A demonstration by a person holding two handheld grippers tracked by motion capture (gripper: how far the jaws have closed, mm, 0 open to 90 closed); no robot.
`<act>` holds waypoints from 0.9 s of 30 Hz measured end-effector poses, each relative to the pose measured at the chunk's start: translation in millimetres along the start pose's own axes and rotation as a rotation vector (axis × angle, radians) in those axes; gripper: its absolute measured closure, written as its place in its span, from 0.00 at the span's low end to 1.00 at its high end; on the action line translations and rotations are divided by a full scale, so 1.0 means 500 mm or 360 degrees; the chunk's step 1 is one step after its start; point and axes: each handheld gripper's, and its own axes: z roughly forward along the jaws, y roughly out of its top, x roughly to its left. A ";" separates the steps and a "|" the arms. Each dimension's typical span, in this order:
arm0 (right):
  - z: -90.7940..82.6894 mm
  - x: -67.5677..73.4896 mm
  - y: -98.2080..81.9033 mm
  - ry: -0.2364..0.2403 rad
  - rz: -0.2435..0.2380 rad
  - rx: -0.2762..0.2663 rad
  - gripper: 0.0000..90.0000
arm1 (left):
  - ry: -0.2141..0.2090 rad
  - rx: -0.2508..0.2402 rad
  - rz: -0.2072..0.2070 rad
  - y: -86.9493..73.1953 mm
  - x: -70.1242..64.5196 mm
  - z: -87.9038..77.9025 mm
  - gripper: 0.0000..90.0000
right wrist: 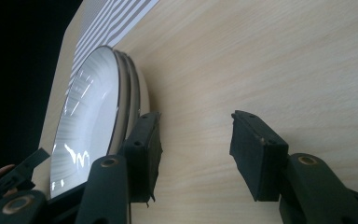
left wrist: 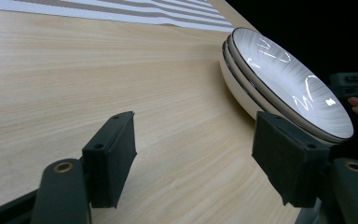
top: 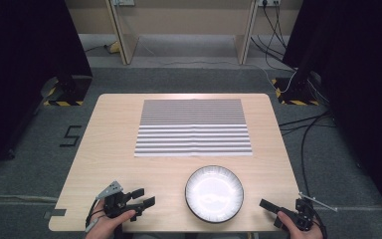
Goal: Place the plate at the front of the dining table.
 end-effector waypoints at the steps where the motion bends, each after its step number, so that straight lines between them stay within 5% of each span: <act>1: 0.000 0.000 0.000 0.0000 0.0000 0.0000 0.58 | 0.0006 -0.0007 -0.0003 0.000 0.001 -0.001 0.33; 8: 0.006 0.019 -0.001 0.0017 -0.0038 0.0019 0.60 | 0.0066 -0.0042 0.0026 0.002 0.012 -0.017 0.35; 27: 0.063 0.109 0.042 0.0013 -0.0200 0.0163 0.81 | 0.0020 -0.0057 -0.0013 0.006 0.009 -0.012 0.38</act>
